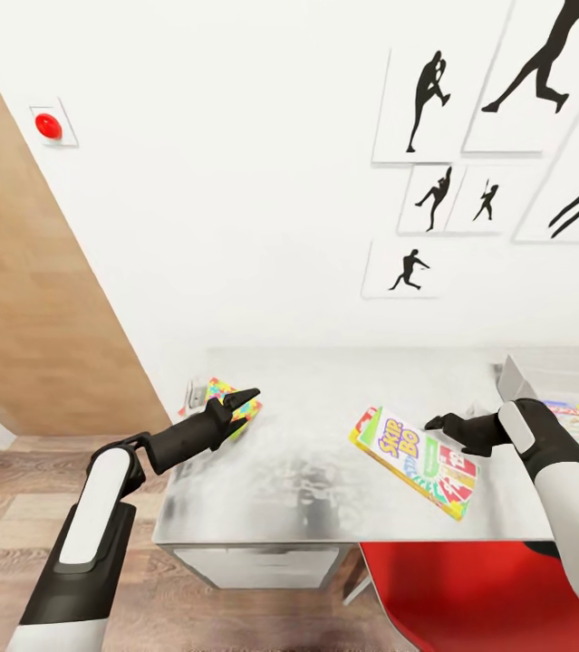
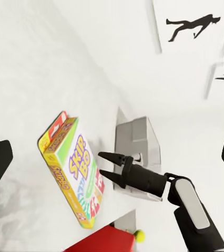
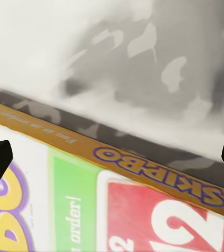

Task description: Put all the toys in the child's room - the three board games (two on the bed and one on the table), the two jigsaw puzzles on the table, and the tennis ball on the table - inside the toy box on the table in the child's room.

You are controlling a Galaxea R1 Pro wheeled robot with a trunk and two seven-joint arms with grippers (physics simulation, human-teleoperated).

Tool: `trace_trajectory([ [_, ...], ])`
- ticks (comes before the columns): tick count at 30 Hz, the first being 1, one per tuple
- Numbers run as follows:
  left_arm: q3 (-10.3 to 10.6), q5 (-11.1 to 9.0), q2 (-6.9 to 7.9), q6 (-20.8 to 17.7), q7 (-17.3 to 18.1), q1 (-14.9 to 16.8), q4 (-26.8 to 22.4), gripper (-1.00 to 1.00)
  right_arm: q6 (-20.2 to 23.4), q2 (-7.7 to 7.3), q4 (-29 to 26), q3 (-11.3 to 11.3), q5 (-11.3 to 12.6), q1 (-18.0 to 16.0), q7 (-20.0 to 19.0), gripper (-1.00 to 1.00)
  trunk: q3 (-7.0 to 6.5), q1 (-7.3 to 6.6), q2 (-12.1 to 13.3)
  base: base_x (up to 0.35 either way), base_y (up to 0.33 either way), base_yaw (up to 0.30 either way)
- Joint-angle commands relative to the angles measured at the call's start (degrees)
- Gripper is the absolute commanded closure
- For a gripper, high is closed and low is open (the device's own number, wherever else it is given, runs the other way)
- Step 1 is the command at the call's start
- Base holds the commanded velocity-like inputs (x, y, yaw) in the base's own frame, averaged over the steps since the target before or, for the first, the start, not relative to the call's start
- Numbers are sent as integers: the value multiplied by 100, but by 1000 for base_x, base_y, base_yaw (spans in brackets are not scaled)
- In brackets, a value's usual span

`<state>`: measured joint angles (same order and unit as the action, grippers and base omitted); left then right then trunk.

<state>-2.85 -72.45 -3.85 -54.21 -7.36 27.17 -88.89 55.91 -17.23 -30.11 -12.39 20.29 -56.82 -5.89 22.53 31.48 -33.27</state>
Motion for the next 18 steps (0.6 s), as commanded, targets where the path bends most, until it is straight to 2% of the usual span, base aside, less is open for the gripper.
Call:
trace_trajectory([
  [1, -12, -57, -6, -33, -56, 5, -6, -100, 26, 2, -2, -27, -60, -5, -55, -100, 18, 2, -8, 0, 0, 0],
  [8, 14, -58, 12, -68, 340, 7, -108, -100, 25, 10, -3, -24, -60, -5, -60, -100, 83, 2, -8, 0, 0, 0],
  [18, 27, -55, 17, -72, 449, 7, -93, -100, 25, 15, -3, -19, -60, -5, -61, -100, 176, 2, -8, 0, 0, 0],
])
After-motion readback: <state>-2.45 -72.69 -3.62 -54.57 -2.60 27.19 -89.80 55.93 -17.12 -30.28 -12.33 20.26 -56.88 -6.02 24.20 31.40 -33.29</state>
